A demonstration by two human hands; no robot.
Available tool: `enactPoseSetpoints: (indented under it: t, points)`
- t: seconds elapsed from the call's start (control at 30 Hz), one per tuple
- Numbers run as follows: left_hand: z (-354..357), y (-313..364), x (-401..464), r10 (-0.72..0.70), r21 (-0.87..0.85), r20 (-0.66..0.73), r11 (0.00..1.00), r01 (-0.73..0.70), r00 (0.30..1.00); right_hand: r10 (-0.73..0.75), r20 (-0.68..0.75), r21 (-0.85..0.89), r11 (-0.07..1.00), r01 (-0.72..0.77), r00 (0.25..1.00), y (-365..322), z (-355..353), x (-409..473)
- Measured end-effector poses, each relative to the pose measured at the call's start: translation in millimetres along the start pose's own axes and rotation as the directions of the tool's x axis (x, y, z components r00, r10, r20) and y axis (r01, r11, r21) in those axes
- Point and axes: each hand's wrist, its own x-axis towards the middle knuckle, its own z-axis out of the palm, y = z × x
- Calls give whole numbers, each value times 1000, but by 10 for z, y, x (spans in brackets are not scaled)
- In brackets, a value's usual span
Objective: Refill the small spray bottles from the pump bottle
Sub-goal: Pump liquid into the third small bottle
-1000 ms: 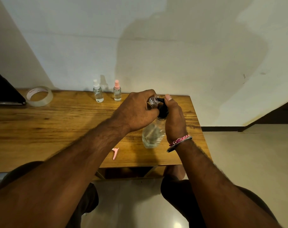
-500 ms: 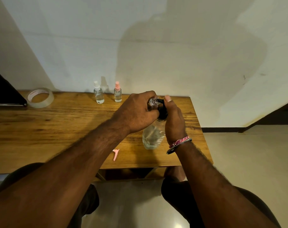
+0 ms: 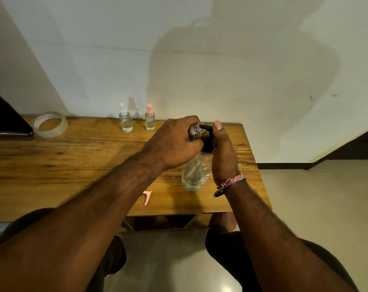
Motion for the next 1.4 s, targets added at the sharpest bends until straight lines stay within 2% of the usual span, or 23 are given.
enactPoseSetpoints:
  t: [0.6,0.83,1.23,1.4]
  points:
    - [33,-64,4,12,26,7,1000,-12,1000,-29,-83,-38,999,26,996,103,-48,51]
    - [10,-27,2,10,4,-1,1000,-10,1000,-38,-40,-68,997,36,998,85,-28,30]
    - [-5,-17,0,2,-13,8,1000,-2,1000,-6,-25,-5,1000,6,1000,-10,0,-17]
    - [26,-35,5,22,35,29,999,-23,999,10,-32,31,999,-9,999,11,7,1]
